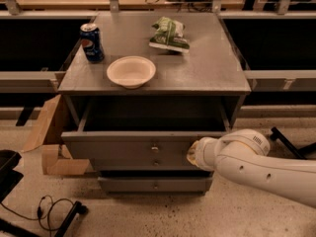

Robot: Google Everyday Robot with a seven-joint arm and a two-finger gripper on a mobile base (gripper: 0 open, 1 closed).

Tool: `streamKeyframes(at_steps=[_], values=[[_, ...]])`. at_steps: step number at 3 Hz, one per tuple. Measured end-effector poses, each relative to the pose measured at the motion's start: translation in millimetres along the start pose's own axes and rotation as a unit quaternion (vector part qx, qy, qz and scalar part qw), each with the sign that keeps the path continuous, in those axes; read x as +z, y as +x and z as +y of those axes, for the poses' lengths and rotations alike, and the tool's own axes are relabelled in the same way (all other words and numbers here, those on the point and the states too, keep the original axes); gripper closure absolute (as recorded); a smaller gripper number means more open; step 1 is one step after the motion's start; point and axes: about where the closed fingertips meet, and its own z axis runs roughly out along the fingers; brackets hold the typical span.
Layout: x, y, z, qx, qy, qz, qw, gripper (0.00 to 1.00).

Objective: Close top drawer

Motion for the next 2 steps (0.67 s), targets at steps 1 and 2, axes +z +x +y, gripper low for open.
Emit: streamKeyframes(at_steps=[1, 2], values=[[7, 0, -7, -0.002, 0.002, -0.003, 1.0, 1.0], [23, 4, -13, 0.001, -0.002, -0.003, 1.0, 1.0]])
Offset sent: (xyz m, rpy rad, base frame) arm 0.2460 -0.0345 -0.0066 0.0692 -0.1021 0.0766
